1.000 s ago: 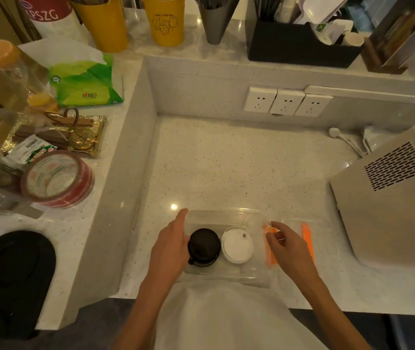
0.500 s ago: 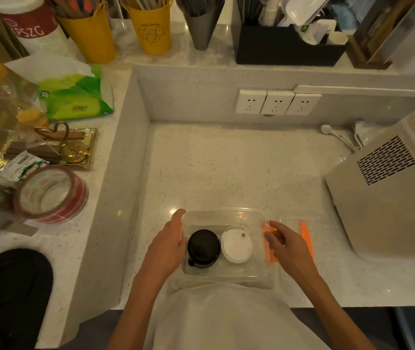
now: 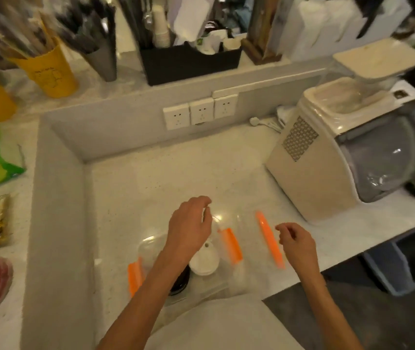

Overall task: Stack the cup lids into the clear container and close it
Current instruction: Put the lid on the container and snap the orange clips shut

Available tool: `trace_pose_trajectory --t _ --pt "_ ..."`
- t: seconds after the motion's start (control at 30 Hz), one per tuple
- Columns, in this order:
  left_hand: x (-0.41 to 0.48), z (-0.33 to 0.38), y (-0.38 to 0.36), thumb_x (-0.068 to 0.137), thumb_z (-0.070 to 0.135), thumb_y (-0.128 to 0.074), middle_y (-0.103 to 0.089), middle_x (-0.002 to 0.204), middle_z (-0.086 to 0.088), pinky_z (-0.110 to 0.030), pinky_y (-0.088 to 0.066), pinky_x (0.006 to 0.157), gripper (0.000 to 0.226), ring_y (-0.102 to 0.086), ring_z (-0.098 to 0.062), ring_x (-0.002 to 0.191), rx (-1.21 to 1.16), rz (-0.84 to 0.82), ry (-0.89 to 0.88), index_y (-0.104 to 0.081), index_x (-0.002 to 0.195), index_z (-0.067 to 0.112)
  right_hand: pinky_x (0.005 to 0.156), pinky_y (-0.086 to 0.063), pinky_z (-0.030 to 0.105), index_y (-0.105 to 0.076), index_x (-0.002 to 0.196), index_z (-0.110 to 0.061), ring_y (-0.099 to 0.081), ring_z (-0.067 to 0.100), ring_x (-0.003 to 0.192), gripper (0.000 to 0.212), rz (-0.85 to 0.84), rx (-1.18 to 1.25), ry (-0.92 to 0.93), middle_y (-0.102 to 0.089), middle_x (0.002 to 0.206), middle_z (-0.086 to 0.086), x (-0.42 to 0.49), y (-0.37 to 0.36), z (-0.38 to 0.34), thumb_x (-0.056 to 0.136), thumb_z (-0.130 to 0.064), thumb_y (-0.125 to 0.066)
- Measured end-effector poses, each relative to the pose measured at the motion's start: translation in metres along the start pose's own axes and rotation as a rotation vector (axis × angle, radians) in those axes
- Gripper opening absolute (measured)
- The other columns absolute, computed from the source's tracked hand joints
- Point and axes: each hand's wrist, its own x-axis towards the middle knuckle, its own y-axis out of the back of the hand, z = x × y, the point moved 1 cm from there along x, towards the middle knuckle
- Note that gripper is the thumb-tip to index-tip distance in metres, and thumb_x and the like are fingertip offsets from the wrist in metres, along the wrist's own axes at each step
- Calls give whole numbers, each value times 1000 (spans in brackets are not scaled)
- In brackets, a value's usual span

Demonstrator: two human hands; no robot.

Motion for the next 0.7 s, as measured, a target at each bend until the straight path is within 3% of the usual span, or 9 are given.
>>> trace_pose_trajectory --t 0.1,0.23,0.33,0.43,0.57,0.63,0.7 --pt "39 27 -31 103 22 -47 -67 129 -1 -39 -50 94 34 -61 -23 115 68 -174 -150 -60 134 19 75 -49 33 -68 110 -16 -65 23 94 22 148 39 -198 -70 103 6 -1 19 38 100 -17 -48" --pt "86 49 -84 101 15 -48 -63 135 -11 -38 -50 97 39 -61 -29 118 116 -456 -156 -54 139 11 90 -54 47 -61 128 -12 -64 29 104 33 163 140 -428 -66 114 12 -22 28 80 97 -13 -49" --pt "110 54 -117 101 12 -49 -49 150 -21 -38 -43 107 52 -51 -34 133 122 -629 -100 -37 152 6 86 -55 41 -51 140 -7 -64 30 105 44 150 361 -541 -66 110 16 -38 20 94 96 -7 -50" --pt "120 47 -139 102 18 -51 -37 159 -21 -40 -37 114 65 -40 -35 144 197 -785 -28 -22 158 6 80 -54 29 -40 148 -4 -62 28 111 55 109 551 -628 -62 124 16 -48 7 100 95 -5 -54" --pt "121 40 -149 99 23 -54 -35 156 -22 -45 -40 112 67 -40 -39 141 230 -801 45 -24 156 6 101 -48 38 -33 151 -2 -51 27 130 59 48 789 -680 -45 148 12 -50 -13 102 95 1 -53" --pt "123 39 -144 99 31 -57 -37 152 -22 -44 -41 111 64 -41 -39 138 228 -739 66 -33 152 5 104 -46 41 -35 150 -4 -47 30 132 59 61 849 -697 -45 146 14 -46 -15 101 94 3 -52" --pt "126 41 -128 98 36 -61 -43 150 -21 -41 -39 113 61 -46 -37 136 118 -639 81 -45 148 4 98 -47 40 -43 145 -5 -53 31 121 54 85 893 -695 -54 130 16 -39 -12 96 93 2 -53"
